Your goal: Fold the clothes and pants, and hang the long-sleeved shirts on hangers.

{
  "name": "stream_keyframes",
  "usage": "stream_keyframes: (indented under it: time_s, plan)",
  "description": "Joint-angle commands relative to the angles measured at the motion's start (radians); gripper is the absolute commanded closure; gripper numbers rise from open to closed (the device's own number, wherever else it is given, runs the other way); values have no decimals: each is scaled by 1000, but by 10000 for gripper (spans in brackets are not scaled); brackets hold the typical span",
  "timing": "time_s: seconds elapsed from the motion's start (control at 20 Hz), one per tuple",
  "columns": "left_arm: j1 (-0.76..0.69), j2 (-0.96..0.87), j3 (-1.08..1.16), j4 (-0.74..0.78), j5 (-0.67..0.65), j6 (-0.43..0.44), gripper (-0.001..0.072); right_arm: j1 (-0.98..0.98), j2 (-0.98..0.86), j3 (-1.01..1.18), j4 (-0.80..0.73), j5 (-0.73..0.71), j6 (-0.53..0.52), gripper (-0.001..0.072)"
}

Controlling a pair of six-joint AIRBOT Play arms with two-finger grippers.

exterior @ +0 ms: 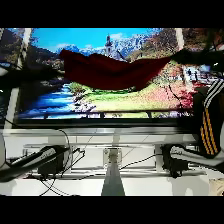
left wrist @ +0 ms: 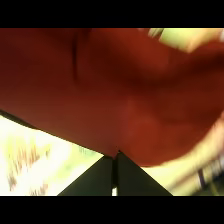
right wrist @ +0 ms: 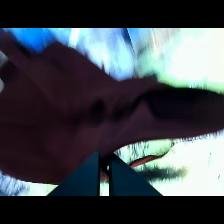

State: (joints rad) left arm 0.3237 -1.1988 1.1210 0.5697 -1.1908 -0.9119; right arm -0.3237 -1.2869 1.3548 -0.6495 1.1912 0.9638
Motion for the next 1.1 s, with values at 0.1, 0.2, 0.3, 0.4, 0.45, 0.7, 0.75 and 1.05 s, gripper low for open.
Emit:
stream_keyframes:
  time_s: [0.1,0.2,0.3,0.4,0.45,0.7,0.75,1.05]
  plan:
    - [136,264,356,-29,248,11,698,0,334,238,-3,-138,-1,695]
    - [198,396,360,-24,468,11,698,0,439,311,-7,-210,-1,695]
    - [255,508,360,-21,626,11,697,0,526,367,-11,-266,-2,695]
    - [299,594,359,-20,726,12,698,0,599,393,-12,-314,-5,695]
    - [315,621,359,-17,755,12,698,0,631,394,-13,-337,-11,695]
    - [338,658,358,54,750,30,698,0,672,392,-104,-324,-12,695]
    - [338,637,358,81,720,30,699,0,653,392,-119,-307,-10,695]
    - [325,343,358,73,255,19,699,1,371,391,-105,-91,151,695]
